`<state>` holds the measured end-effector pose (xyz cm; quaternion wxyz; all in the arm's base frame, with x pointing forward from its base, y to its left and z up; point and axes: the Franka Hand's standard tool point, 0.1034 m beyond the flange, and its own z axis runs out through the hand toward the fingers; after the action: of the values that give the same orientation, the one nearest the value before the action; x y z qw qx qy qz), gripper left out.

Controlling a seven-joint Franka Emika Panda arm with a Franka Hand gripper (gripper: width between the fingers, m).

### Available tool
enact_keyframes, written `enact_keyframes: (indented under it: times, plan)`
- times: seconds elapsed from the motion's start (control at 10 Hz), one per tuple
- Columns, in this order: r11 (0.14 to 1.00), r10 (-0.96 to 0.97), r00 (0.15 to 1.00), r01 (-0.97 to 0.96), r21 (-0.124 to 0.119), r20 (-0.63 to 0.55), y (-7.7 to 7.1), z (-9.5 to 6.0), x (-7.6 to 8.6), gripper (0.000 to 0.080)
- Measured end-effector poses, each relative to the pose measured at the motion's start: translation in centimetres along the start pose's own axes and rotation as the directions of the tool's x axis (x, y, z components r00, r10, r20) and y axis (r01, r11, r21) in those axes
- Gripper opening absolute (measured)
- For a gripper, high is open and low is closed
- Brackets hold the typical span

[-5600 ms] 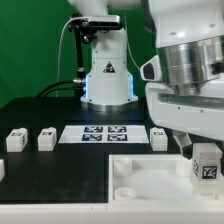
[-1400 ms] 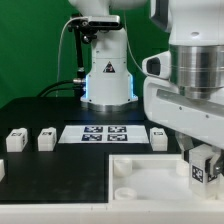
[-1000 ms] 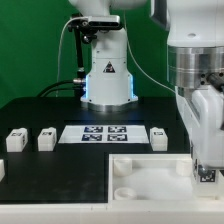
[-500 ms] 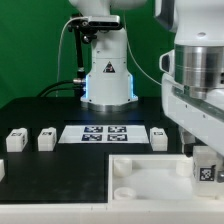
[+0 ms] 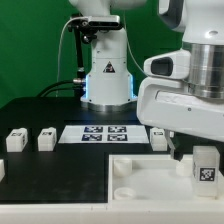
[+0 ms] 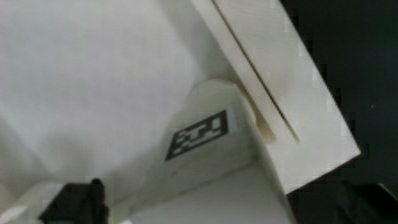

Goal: Assemble one leg

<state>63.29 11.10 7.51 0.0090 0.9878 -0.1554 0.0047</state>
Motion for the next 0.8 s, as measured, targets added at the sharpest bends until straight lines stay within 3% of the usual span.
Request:
enact_keyframes:
  times: [0.1, 0.4, 0.6, 0.8]
  plan:
    - [0.98, -0.196, 0.98, 0.196, 0.009, -0.031, 0.08, -0.45, 0.43, 0.0649]
    - [0.986, -0.165, 0.985, 0.166, 0.014, -0.049, 0.35, -0.52, 0.38, 0.0622]
    - [0.999, 0.041, 0.998, -0.04, 0.025, -0.045, 0.27, -0.5, 0.34, 0.0292]
    - [0.975, 0.219, 0.975, -0.218, 0.033, -0.039, 0.24, -0.47, 0.31, 0.0292]
